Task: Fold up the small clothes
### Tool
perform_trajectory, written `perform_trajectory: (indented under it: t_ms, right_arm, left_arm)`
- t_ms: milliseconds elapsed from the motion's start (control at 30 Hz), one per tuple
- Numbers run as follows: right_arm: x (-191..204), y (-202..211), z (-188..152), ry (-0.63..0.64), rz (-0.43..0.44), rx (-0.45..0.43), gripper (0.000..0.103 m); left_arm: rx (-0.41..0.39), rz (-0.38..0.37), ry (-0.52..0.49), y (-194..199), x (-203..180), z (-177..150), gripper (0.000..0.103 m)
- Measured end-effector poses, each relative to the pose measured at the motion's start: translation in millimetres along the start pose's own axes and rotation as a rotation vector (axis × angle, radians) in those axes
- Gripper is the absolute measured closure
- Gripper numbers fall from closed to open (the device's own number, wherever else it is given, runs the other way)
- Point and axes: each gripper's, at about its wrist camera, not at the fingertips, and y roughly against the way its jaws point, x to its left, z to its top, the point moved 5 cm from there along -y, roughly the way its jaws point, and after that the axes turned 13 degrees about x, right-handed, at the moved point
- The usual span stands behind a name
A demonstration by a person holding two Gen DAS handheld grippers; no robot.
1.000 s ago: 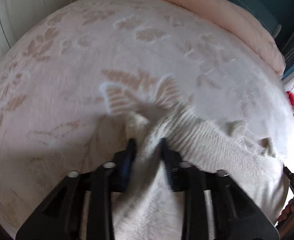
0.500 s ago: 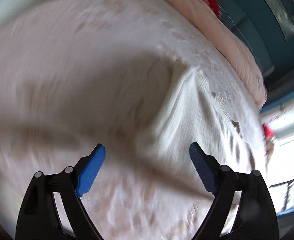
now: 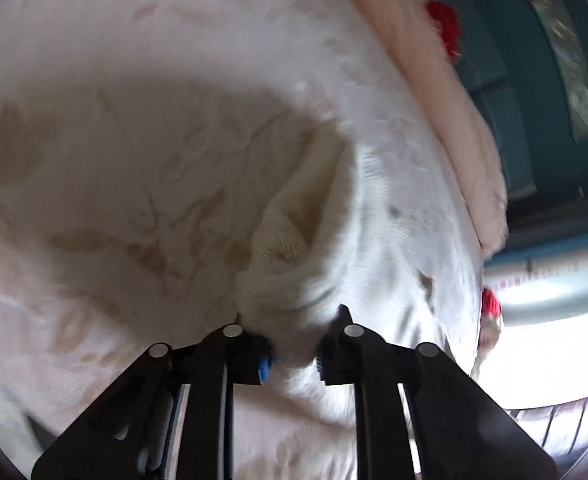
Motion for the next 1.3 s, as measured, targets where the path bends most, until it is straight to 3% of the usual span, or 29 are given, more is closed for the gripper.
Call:
perform_trajectory:
  t_ms: [67, 167, 267, 333, 367, 400, 467, 533, 600, 667, 733, 867, 933, 967, 1000, 1033, 1067, 1167, 1267, 1300]
  right_arm:
    - [9, 22, -19, 0.056, -0.009, 0.022, 0.089]
    - [-15, 34, -53, 0.091, -0.112, 0.085, 0.089]
    - [-79, 9, -88, -0.008, -0.240, 0.213, 0.084]
    - [-92, 11, -95, -0.063, -0.182, 0.202, 0.080]
    - [-90, 18, -94, -0.079, -0.188, 0.199, 0.068]
    - [-86, 26, -91, -0.071, -0.221, 0.191, 0.062]
    - [-72, 49, -83, 0.014, -0.312, 0.146, 0.057]
    - [-53, 75, -69, 0.120, -0.433, 0.048, 0.045]
    - [-36, 82, -54, 0.221, -0.481, -0.004, 0.036]
    - [-12, 69, -35, 0.316, -0.472, 0.003, 0.034]
    - [8, 44, -17, 0.401, -0.460, 0.032, 0.028]
    - [21, -20, 22, 0.518, -0.528, 0.104, 0.027]
    - [6, -55, 36, 0.486, -0.563, 0.174, 0.027]
    - [1, -64, 34, 0.470, -0.573, 0.197, 0.041]
    - [-8, -75, 35, 0.446, -0.581, 0.235, 0.085]
    - [-11, -78, 33, 0.417, -0.560, 0.253, 0.088]
    - [-3, -73, 36, 0.407, -0.513, 0.225, 0.093]
    - [31, -40, 40, 0.459, -0.420, 0.114, 0.094]
    - [51, -18, 58, 0.468, -0.376, 0.020, 0.094]
    - [44, -25, 65, 0.450, -0.398, 0.026, 0.094]
  left_arm:
    - [0.008, 0.008, -0.040, 26, -1, -15, 0.092]
    - [0.042, 0.075, -0.044, 44, 24, -43, 0.092]
    - [0.132, 0.164, -0.016, 13, 65, -67, 0.092]
    - [0.118, 0.161, -0.019, 0, 79, -74, 0.086]
    - [0.095, 0.156, -0.028, 3, 77, -76, 0.084]
    - [0.068, 0.174, -0.041, 10, 72, -76, 0.075]
    - [-0.024, 0.251, -0.114, 36, 53, -73, 0.061]
    - [-0.137, 0.290, -0.205, 63, 32, -61, 0.035]
    - [-0.199, 0.300, -0.254, 76, 13, -44, 0.023]
    - [-0.193, 0.263, -0.284, 72, -5, -24, 0.022]
    - [-0.136, 0.223, -0.315, 51, -23, -4, 0.019]
    - [-0.010, 0.238, -0.358, -12, -41, 23, 0.018]
    - [0.035, 0.293, -0.352, -44, -38, 36, 0.024]
    - [0.042, 0.313, -0.359, -55, -36, 38, 0.035]
    - [0.059, 0.336, -0.375, -66, -36, 41, 0.065]
    - [0.074, 0.374, -0.379, -74, -33, 43, 0.091]
    - [0.063, 0.354, -0.369, -70, -33, 45, 0.092]
    - [0.000, 0.245, -0.382, -41, -50, 52, 0.095]
    - [-0.045, 0.241, -0.395, -31, -65, 65, 0.095]
    - [-0.053, 0.264, -0.395, -37, -66, 71, 0.095]
